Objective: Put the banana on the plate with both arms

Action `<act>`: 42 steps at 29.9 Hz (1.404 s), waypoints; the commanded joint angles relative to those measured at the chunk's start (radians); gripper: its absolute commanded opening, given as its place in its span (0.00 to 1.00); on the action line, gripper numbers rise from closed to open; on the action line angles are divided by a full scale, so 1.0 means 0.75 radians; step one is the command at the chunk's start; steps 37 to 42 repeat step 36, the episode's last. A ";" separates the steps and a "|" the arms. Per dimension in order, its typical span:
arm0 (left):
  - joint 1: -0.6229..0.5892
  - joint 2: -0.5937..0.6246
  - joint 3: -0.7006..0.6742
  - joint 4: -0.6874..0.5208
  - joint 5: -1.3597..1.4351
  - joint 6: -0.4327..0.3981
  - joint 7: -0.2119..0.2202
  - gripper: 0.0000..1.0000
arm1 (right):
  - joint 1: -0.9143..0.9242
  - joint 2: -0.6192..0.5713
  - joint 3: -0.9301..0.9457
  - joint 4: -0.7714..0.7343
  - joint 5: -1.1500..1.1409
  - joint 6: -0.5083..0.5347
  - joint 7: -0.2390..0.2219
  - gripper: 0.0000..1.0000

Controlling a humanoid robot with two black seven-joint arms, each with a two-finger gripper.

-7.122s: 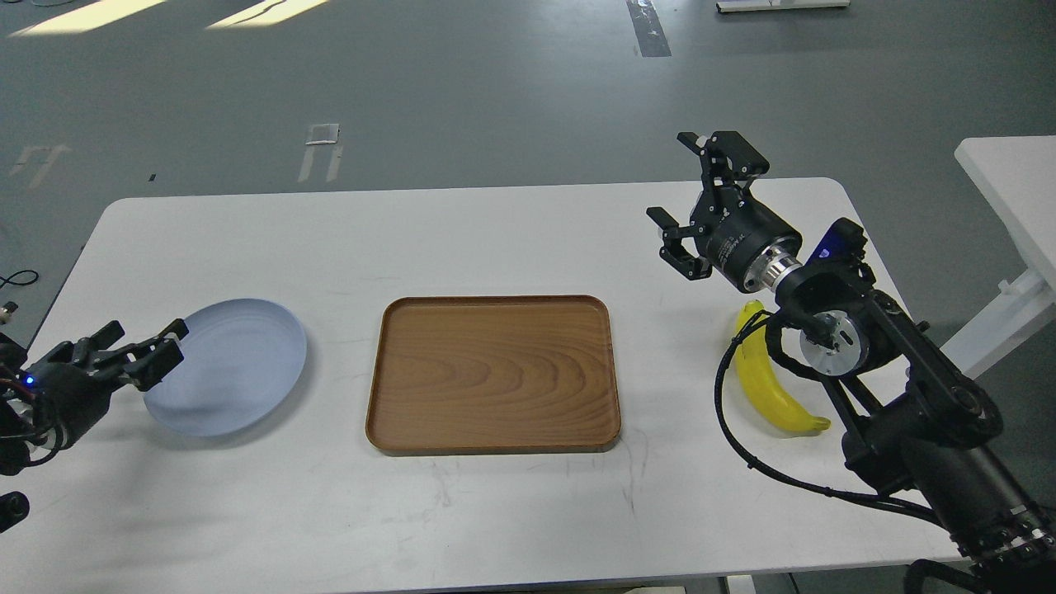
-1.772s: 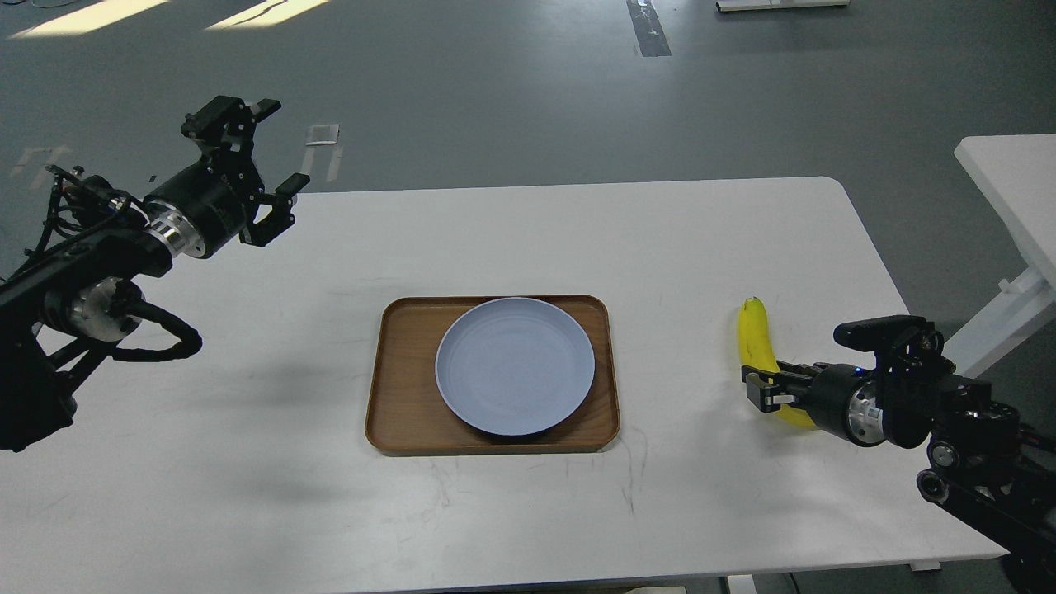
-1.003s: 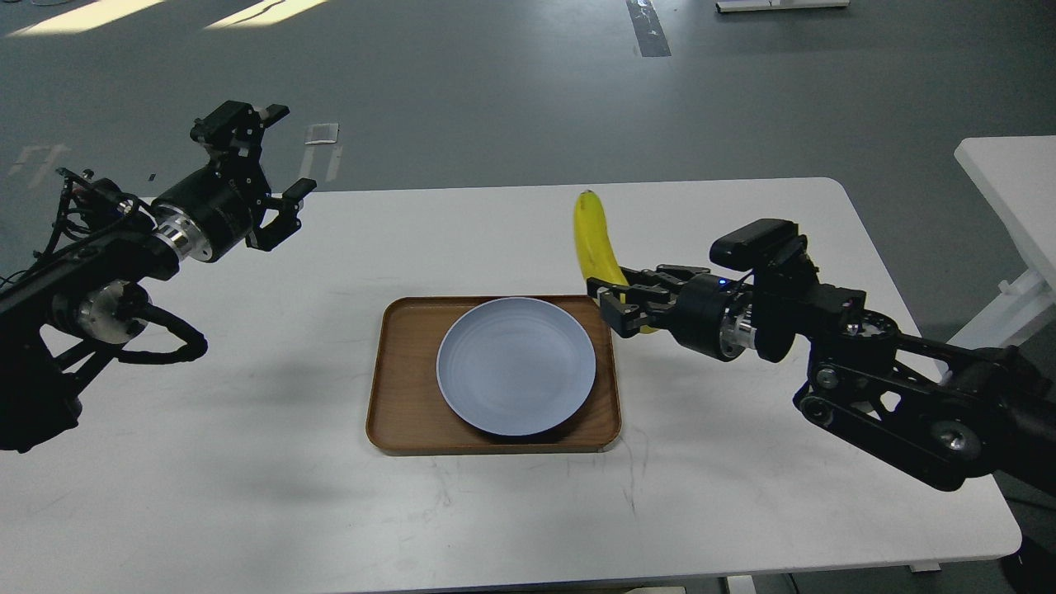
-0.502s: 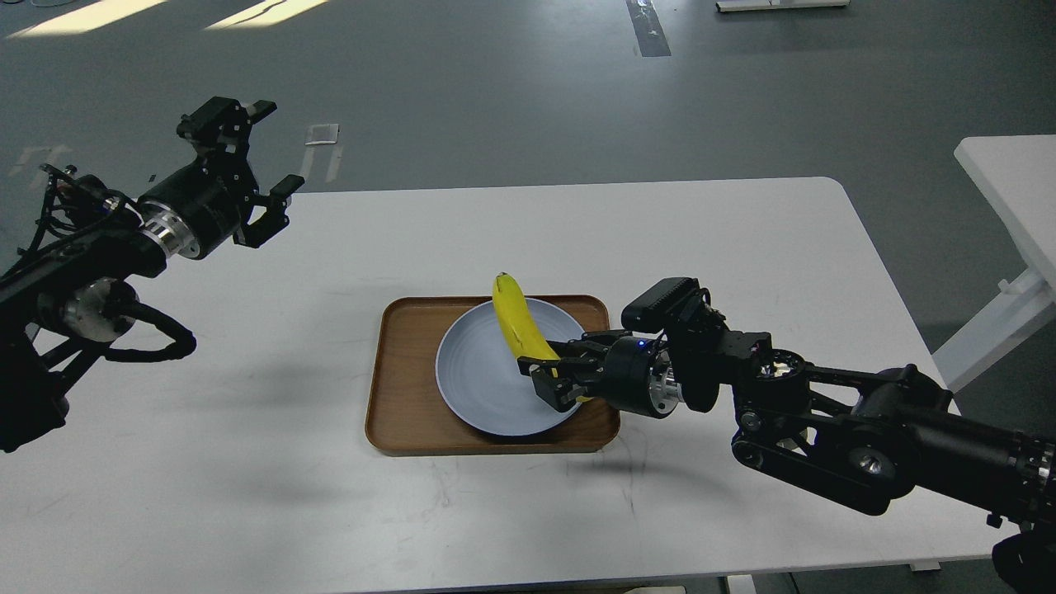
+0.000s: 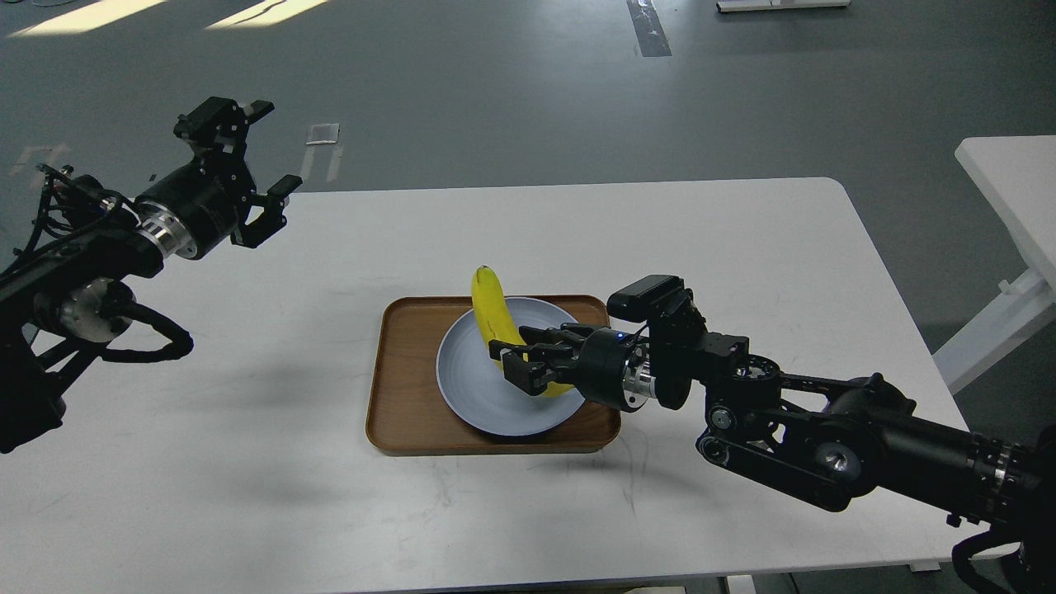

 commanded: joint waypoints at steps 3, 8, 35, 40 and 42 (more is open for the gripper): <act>0.000 -0.004 0.000 0.000 0.000 -0.012 0.006 0.98 | 0.028 -0.023 0.014 0.001 0.122 0.002 -0.007 1.00; 0.002 -0.019 0.000 0.000 0.000 -0.067 0.008 0.98 | 0.050 -0.064 0.145 -0.001 0.229 0.000 -0.043 1.00; 0.039 -0.047 -0.016 -0.039 -0.016 -0.112 0.000 0.98 | -0.193 -0.205 0.898 -0.075 1.436 -0.185 -0.148 1.00; 0.039 -0.049 -0.016 -0.039 -0.018 -0.112 0.000 0.98 | -0.199 -0.203 0.904 -0.075 1.436 -0.181 -0.148 1.00; 0.039 -0.049 -0.016 -0.039 -0.018 -0.112 0.000 0.98 | -0.199 -0.203 0.904 -0.075 1.436 -0.181 -0.148 1.00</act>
